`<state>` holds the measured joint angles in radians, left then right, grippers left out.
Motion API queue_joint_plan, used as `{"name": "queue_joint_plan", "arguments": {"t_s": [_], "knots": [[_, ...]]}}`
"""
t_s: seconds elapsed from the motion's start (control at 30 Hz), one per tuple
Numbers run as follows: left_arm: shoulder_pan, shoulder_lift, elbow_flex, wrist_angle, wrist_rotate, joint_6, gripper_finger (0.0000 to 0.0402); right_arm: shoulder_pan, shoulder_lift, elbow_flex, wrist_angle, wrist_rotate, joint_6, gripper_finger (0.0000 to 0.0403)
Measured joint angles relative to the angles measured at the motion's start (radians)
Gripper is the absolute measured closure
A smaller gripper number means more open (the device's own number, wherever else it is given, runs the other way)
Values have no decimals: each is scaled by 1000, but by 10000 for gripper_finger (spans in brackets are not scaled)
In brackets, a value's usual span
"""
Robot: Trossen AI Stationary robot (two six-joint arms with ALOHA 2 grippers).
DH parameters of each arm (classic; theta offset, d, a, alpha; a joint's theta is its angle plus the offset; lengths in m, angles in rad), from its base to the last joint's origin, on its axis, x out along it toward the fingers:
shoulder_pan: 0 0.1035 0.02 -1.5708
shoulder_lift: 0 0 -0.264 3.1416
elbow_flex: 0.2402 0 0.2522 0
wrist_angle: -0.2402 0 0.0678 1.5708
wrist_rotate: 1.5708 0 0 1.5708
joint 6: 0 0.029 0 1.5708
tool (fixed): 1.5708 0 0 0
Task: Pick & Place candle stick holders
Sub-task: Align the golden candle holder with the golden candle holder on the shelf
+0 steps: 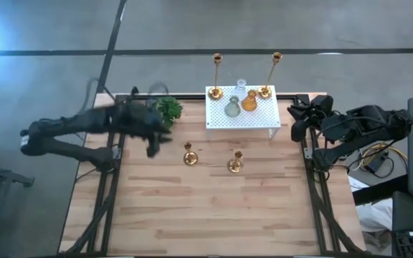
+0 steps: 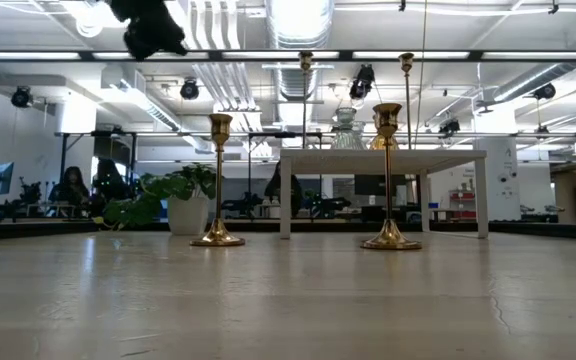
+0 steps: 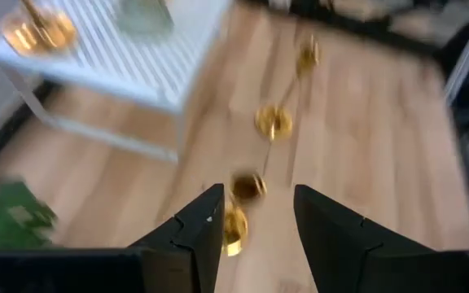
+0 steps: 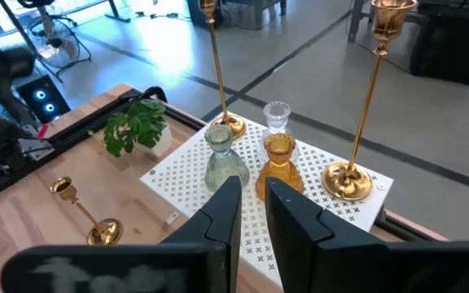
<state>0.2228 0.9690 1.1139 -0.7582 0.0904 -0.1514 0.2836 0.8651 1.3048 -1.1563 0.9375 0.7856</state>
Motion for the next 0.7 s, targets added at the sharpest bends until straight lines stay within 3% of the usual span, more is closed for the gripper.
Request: {"name": "queue_joint_plan", "arguments": {"t_s": [0.17, 0.27, 0.47, 0.7], "knots": [[-256, -5, -161, 125, -312, -119, 248, 0, 8, 0, 10, 0, 0, 351], [-346, 1, -257, 277, -432, -175, 248, 0, 8, 0, 11, 1, 0, 351], [-375, 1, -434, 401, -478, -304, 248, 0, 9, 0, 11, 2, 0, 351], [-374, 2, -592, 610, -511, -290, 248, 0, 9, 0, 11, 5, -4, 351]]}}
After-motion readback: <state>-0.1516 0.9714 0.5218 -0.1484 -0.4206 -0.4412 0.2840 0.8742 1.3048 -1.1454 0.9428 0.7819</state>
